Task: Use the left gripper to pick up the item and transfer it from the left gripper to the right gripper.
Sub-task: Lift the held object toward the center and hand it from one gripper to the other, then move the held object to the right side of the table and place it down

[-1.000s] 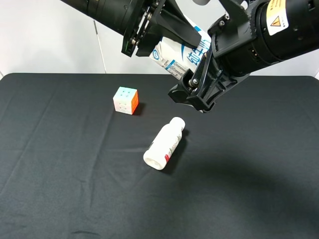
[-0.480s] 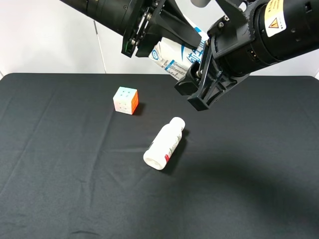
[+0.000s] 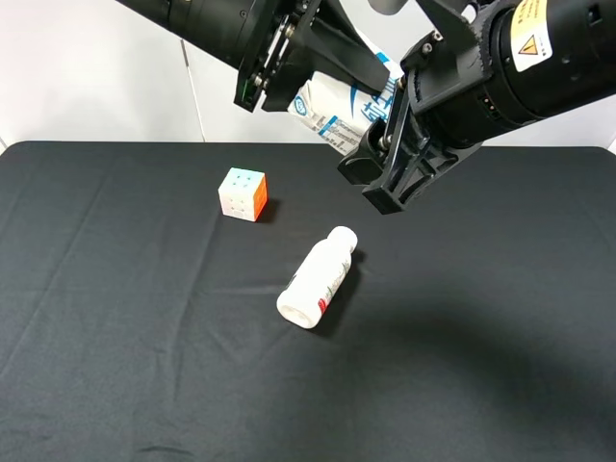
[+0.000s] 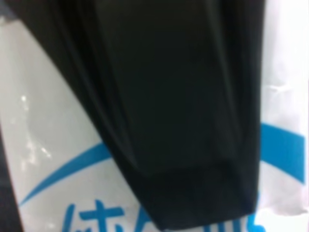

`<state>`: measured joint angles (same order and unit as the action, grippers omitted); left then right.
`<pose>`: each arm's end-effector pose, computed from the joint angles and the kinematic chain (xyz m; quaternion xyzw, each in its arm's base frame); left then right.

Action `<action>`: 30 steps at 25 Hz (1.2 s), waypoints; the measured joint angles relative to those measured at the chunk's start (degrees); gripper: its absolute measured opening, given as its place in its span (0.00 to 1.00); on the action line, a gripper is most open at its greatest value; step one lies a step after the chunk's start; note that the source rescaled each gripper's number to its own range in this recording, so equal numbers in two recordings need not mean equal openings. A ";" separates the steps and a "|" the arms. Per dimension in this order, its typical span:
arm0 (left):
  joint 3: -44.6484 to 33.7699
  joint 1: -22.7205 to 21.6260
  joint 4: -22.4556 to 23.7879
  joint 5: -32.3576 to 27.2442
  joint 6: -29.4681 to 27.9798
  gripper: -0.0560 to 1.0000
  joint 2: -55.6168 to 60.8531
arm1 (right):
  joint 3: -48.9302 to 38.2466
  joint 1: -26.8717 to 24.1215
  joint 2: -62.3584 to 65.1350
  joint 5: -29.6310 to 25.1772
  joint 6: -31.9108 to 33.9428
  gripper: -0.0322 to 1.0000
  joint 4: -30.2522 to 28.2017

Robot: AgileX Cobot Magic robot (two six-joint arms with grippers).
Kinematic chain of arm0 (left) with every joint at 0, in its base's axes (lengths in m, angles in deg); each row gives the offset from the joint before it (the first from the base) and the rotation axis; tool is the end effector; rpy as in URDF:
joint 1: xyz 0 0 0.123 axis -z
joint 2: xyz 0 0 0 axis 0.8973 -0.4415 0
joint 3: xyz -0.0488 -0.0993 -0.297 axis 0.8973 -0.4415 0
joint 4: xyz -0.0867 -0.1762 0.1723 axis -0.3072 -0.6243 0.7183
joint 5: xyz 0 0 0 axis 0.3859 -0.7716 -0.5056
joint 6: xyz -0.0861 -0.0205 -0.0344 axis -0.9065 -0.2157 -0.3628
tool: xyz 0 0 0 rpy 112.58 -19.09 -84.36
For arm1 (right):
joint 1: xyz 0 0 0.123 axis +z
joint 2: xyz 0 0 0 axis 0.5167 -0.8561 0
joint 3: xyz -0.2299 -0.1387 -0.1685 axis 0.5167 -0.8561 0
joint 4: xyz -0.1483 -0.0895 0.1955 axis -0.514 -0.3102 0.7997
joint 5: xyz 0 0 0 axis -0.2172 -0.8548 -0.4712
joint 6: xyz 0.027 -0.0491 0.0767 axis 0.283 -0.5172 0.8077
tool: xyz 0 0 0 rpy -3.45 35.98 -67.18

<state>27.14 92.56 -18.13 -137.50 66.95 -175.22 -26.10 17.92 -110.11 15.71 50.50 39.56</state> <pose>0.3042 -0.2485 0.3403 0.2221 0.8306 -0.4876 0.1516 0.1818 0.1929 0.3490 -0.4803 0.7742 0.0606 0.4078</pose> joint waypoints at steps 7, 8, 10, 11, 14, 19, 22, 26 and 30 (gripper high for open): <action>0.00 0.00 -1.21 1.31 -0.66 0.93 0.06 | 0.00 0.00 -0.20 -0.64 0.00 0.04 0.47; 0.00 0.00 -1.21 1.13 -0.66 0.96 0.06 | 0.00 0.00 -0.20 -0.64 0.00 0.04 0.47; 0.00 0.00 -1.21 0.85 -0.60 0.98 0.06 | 0.00 0.00 -0.20 -0.66 0.00 0.04 0.47; 0.00 0.00 -1.21 0.83 -0.60 0.99 0.06 | 0.00 0.00 -0.20 -0.71 0.00 0.04 0.47; 0.00 0.00 -0.52 0.51 -0.60 1.00 0.06 | -0.06 0.00 -0.20 -1.15 0.00 0.04 0.53; 0.00 -1.14 2.02 -2.20 -0.60 1.00 0.06 | -0.06 0.00 -0.20 -1.11 0.00 0.04 0.57; 0.00 -3.39 2.11 -4.47 -0.60 1.00 0.06 | -0.06 0.00 -0.20 -1.07 -0.05 0.04 0.57; 0.00 -6.81 2.16 -8.95 -0.56 1.00 0.06 | -0.06 0.00 -0.20 -1.07 -0.05 0.04 0.57; 0.00 -10.36 2.23 -10.73 -0.56 1.00 0.82 | -0.06 0.00 -0.20 -1.07 -0.05 0.04 0.57</action>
<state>27.14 82.20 -15.91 -148.22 66.39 -174.40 -26.17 17.92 -110.31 14.65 50.45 40.13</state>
